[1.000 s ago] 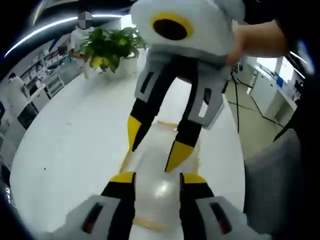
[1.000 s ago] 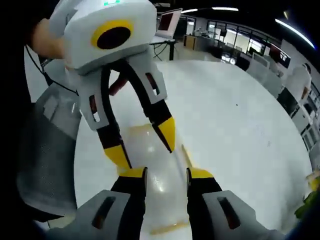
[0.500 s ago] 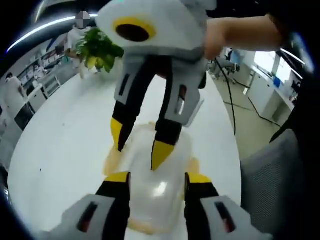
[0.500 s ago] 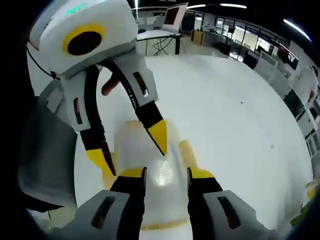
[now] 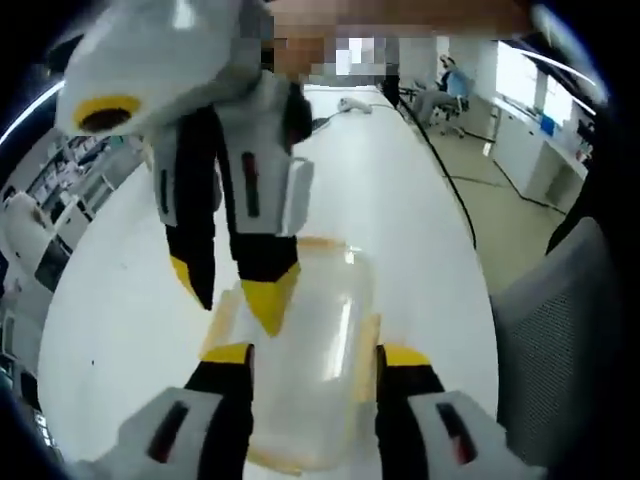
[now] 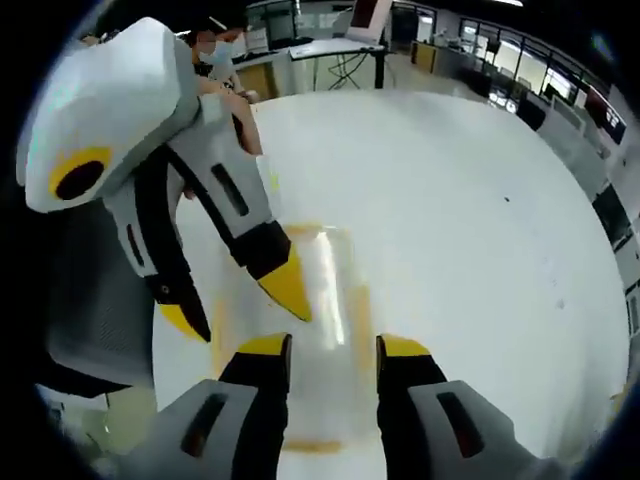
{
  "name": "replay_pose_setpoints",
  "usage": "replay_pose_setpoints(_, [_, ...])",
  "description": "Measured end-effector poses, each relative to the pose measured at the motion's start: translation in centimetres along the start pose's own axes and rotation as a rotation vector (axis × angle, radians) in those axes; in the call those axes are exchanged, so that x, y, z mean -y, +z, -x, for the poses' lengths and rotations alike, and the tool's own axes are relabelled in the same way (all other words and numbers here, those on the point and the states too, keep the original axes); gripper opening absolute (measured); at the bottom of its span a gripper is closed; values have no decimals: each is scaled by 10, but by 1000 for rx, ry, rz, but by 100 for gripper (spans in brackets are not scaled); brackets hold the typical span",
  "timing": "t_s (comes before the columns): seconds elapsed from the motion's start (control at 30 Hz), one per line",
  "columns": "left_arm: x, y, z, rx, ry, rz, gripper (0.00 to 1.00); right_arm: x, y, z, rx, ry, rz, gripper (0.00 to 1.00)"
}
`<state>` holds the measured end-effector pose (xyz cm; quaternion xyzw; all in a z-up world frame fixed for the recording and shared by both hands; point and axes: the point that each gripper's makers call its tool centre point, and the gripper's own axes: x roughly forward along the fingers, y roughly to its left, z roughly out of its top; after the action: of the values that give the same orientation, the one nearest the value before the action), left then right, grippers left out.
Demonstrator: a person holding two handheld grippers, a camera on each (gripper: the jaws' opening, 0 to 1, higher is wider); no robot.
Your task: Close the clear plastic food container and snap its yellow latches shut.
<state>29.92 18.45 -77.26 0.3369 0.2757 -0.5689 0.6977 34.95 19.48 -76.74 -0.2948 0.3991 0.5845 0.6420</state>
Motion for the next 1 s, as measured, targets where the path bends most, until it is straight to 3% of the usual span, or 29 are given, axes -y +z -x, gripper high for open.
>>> replay_pose_setpoints(0.1, [0,1,-2,3,10,-17,46,1,-1,-1,-37,57,-7,34])
replay_pose_setpoints(0.37, [-1,0,-3,4,21,-38,47,1,-3,-7,-115,126,34,36])
replay_pose_setpoints(0.43, [0,0,-3,4,25,-52,47,-3,-9,-10,-161,159,49,34])
replay_pose_setpoints(0.47, [1,-1,-4,3,30,-65,47,-1,-5,-11,-149,155,46,35])
replay_pose_setpoints(0.8, [0,-2,-6,-16,63,-94,47,-4,-6,-14,-287,207,100,34])
replay_pose_setpoints(1.0, [0,-3,-7,-23,75,-88,46,-4,-8,-15,-306,222,105,33])
